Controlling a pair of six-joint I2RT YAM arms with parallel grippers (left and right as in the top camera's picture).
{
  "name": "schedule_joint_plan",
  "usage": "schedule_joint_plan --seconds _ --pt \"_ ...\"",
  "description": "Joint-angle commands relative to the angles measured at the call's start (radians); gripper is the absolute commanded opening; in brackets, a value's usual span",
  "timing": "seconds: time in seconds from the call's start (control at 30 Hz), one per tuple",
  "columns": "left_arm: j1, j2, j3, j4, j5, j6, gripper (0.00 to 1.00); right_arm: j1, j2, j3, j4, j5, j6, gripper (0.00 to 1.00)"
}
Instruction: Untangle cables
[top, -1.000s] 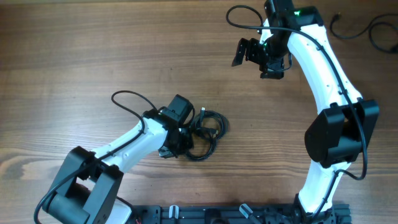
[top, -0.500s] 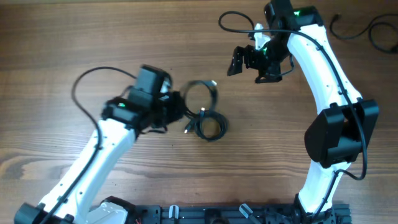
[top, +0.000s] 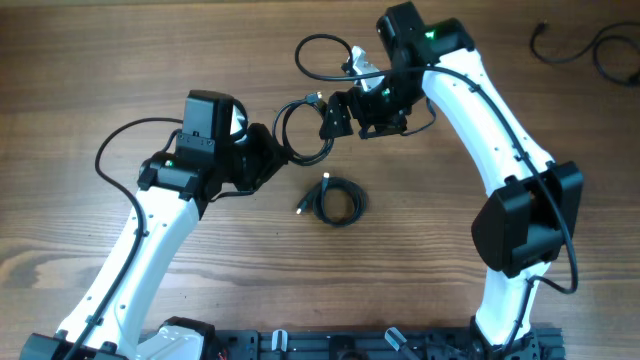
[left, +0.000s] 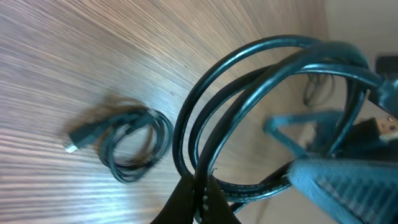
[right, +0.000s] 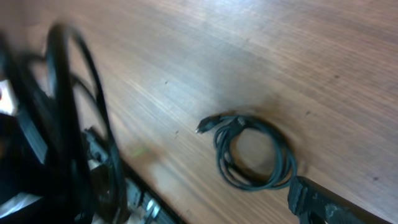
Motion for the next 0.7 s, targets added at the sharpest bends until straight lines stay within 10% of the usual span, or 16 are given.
schedule_joint_plan --seconds 0.0,0.13,0.67 --pt "0.006 -0.013 0.023 0.009 0.143 -0.001 0.04 0.007 0.016 0.006 0.018 0.331 0.247 1.0" --pt "0.006 -0.013 0.023 0.0 0.153 0.067 0.04 0.002 0.016 0.006 -0.01 0.679 0.483 1.0" --pt "0.006 -0.013 0.023 -0.059 0.003 0.074 0.04 -0.003 0.016 0.006 -0.034 0.924 0.645 1.0"
